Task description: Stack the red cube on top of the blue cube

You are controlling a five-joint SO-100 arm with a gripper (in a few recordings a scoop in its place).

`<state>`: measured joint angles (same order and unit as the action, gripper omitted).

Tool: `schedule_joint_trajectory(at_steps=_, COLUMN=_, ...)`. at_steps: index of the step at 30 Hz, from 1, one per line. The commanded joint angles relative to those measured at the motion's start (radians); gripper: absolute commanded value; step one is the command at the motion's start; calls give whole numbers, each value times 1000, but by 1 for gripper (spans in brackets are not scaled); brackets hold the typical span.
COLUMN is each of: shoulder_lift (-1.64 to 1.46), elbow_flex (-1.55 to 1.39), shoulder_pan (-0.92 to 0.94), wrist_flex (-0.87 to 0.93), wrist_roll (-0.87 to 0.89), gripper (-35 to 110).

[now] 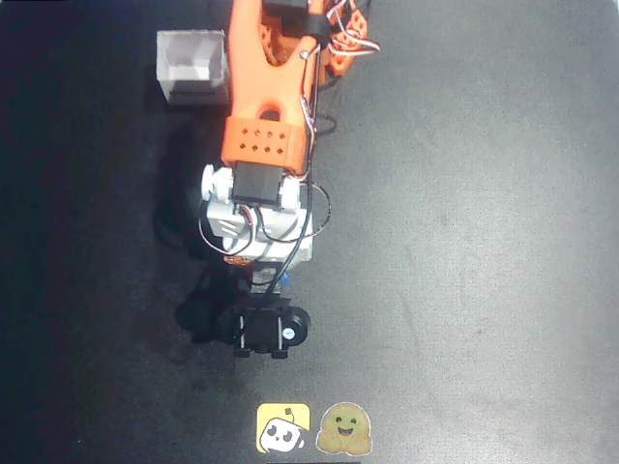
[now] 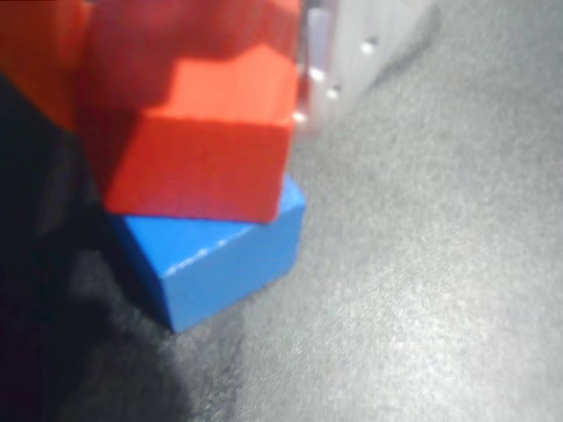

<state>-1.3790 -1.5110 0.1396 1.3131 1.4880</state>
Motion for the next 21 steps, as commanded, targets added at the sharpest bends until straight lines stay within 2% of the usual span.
schedule_joint_trajectory(at_steps=1, shoulder_lift=-49, elbow_flex=41, shoulder_pan=-11, wrist_flex=-23, wrist_roll=2, gripper=18)
schedule_joint_trajectory(at_steps=7, shoulder_lift=-48, elbow_flex=40, shoulder_pan=-15, wrist_flex=-37, wrist_roll=0, gripper=26)
schedule_joint_trajectory(at_steps=15, shoulder_lift=-117, elbow_flex=92, shoulder_pan=-67, wrist_flex=-17, wrist_roll=-17, gripper=27)
schedule_joint_trajectory(at_steps=17, shoulder_lift=-176, elbow_flex=115, shoulder_pan=-91, wrist_flex=2, wrist_roll=-15, gripper=18)
schedule_joint_trajectory(at_steps=19, shoulder_lift=-242, elbow_flex=110, shoulder_pan=-103, wrist_flex=20, wrist_roll=-17, gripper=3)
schedule_joint_trajectory(at_steps=21, shoulder_lift=-305, elbow_flex=84, shoulder_pan=-110, wrist_flex=44, wrist_roll=-11, gripper=0)
